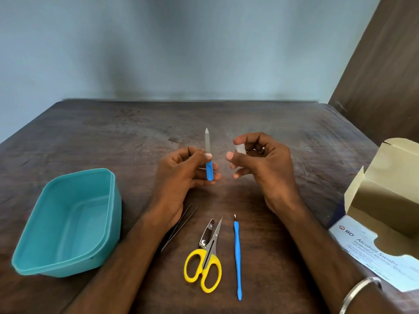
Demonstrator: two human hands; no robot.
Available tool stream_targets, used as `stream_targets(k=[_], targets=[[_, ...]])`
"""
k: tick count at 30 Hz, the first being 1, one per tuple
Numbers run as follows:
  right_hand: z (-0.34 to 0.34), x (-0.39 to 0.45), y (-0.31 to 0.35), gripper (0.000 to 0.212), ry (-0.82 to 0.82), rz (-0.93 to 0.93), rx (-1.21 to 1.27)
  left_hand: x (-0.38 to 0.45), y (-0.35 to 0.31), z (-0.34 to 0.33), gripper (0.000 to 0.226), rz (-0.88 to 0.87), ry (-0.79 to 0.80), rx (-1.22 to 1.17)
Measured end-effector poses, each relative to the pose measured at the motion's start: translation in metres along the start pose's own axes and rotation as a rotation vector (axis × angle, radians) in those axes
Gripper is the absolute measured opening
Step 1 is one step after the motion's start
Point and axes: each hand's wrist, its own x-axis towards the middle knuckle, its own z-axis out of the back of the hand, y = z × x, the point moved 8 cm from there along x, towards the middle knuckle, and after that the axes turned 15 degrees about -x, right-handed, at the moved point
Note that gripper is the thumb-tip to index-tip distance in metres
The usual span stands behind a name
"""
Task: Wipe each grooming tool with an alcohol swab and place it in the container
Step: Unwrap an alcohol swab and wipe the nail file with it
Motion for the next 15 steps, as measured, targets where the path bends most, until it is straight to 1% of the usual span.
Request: stream_targets(k=[4,8,10,12,15], targets=[[-0.001,0.000,-0.002,0.019,0.019,-0.040,0.008,0.001,-0.005,0.005,0.003,-0.069,-0.061,0.010],[-0.005,0.000,-0.004,0.024,0.074,-0.049,0.016,0.000,-0.009,0.005,0.019,-0.100,-0.064,-0.023],[-0.007,0.000,-0.004,0.029,0.096,-0.033,-0.002,-0.001,-0.010,0.004,0.023,-0.105,-0.052,-0.039],[-0.010,0.000,-0.006,0.032,0.115,-0.030,-0.001,-0.002,-0.011,0.002,0.018,-0.107,-0.038,-0.048],[-0.011,0.000,-0.006,0.031,0.116,-0.021,0.012,-0.002,-0.012,0.002,0.010,-0.108,-0.026,-0.033]])
